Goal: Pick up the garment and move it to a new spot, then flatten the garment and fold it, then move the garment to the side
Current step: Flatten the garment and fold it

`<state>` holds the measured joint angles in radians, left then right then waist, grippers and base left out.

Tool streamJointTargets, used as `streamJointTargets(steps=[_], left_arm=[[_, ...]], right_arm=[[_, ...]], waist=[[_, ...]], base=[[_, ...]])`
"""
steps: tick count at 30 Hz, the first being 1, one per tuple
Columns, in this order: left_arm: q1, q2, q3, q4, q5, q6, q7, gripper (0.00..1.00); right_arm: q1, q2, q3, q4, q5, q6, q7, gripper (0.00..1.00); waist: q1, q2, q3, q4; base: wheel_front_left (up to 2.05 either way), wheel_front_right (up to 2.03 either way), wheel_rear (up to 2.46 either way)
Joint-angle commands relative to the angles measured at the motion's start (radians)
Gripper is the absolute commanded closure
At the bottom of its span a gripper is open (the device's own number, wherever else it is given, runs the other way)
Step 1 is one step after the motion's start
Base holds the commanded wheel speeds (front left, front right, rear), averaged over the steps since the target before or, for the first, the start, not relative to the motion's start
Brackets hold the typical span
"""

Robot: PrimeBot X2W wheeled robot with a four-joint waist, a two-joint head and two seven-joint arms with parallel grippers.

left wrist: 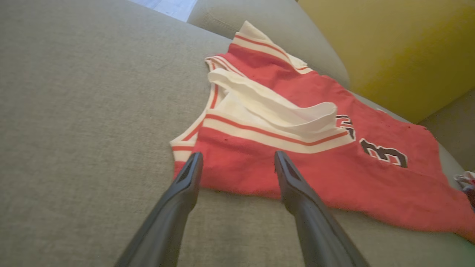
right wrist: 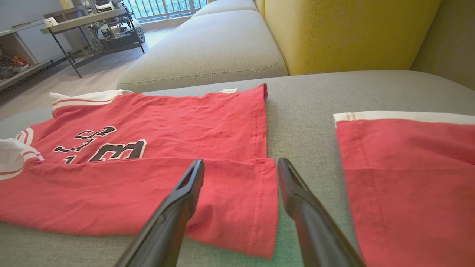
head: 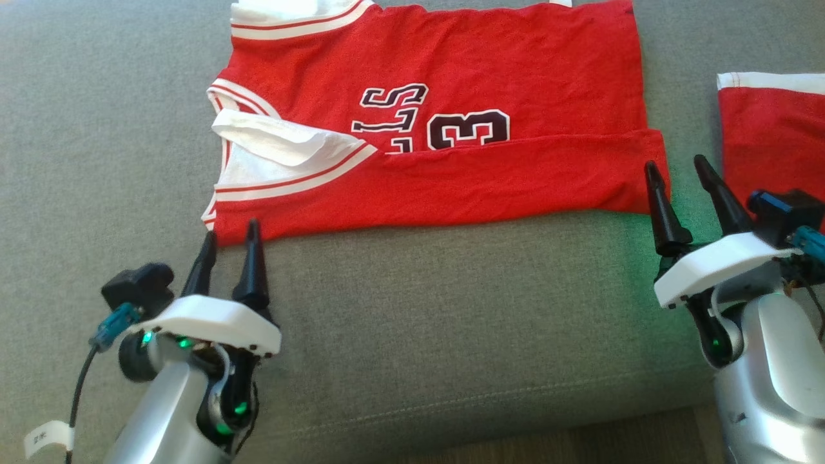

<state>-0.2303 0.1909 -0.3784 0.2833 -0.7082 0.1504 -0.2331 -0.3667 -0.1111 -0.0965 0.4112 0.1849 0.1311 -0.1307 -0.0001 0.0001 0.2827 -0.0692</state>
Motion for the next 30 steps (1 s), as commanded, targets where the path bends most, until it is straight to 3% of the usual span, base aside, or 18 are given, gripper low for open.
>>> streamJointTargets(steps=[1, 6, 16, 17, 18, 19, 21, 22, 23, 24, 30], left_arm=[[-0.031, 0.027, 0.039, -0.017, -0.002, 0.012, -0.003, 0.00], [-0.042, 0.036, 0.049, 0.039, 0.002, 0.030, -0.002, 0.00], [-0.109, -0.001, 0.052, 0.156, -0.051, -0.011, 0.023, 0.00], [-0.114, -0.003, 0.052, 0.166, -0.055, -0.015, 0.026, 0.06], [-0.118, -0.003, 0.049, 0.175, -0.054, -0.018, 0.028, 0.44], [-0.120, -0.004, 0.048, 0.184, -0.057, -0.021, 0.031, 0.60], [-0.121, -0.008, 0.048, 0.194, -0.063, -0.026, 0.031, 0.76], [-0.121, -0.008, 0.048, 0.194, -0.063, -0.026, 0.031, 0.76], [-0.120, -0.009, 0.048, 0.196, -0.065, -0.028, 0.029, 0.94], [-0.117, -0.011, 0.050, 0.197, -0.069, -0.032, 0.026, 1.00], [-0.090, -0.018, 0.054, 0.198, -0.082, -0.041, 0.015, 1.00]], right_arm=[[0.002, 0.006, 0.016, -0.042, 0.000, 0.000, 0.004, 0.00], [0.010, 0.014, 0.020, -0.073, -0.010, 0.000, 0.028, 0.00], [0.015, 0.021, 0.014, -0.085, -0.012, 0.000, 0.055, 0.00], [0.014, 0.021, 0.013, -0.084, -0.012, 0.000, 0.058, 0.00], [0.014, 0.020, 0.011, -0.082, -0.012, 0.000, 0.062, 0.00], [0.014, 0.020, 0.007, -0.078, -0.013, 0.000, 0.068, 0.00], [0.017, 0.022, -0.003, -0.068, -0.012, 0.000, 0.082, 0.00], [0.017, 0.022, -0.003, -0.068, -0.012, 0.000, 0.082, 0.00], [0.018, 0.024, -0.009, -0.060, -0.011, 0.000, 0.090, 0.00], [0.020, 0.027, -0.017, -0.052, -0.009, 0.000, 0.099, 0.00], [0.008, 0.046, -0.068, 0.009, 0.013, 0.000, 0.134, 0.00]], waist=[[0.0001, -0.0001, 0.001, -0.001], [0.0001, -0.0001, 0.009, -0.010], [0.0001, -0.0001, 0.032, -0.006], [0.0001, -0.0001, 0.033, -0.006], [0.0001, -0.0001, 0.034, -0.006], [0.0001, -0.0001, 0.034, -0.007], [0.0001, -0.0001, 0.031, -0.007], [0.0001, -0.0001, 0.031, -0.007], [0.0001, -0.0001, 0.028, -0.006], [0.0001, -0.0001, 0.025, -0.006], [0.0001, -0.0001, 0.007, 0.001]], base=[[0.00, 0.00, 0.00], [0.00, 0.00, 0.00], [0.00, 0.00, 0.00], [0.00, 0.00, 0.00], [0.00, 0.00, 0.00], [0.00, 0.00, 0.00], [0.00, 0.00, 0.00], [0.00, 0.00, 0.00], [0.00, 0.00, 0.00], [0.00, 0.00, 0.00], [0.00, 0.00, 0.00]])
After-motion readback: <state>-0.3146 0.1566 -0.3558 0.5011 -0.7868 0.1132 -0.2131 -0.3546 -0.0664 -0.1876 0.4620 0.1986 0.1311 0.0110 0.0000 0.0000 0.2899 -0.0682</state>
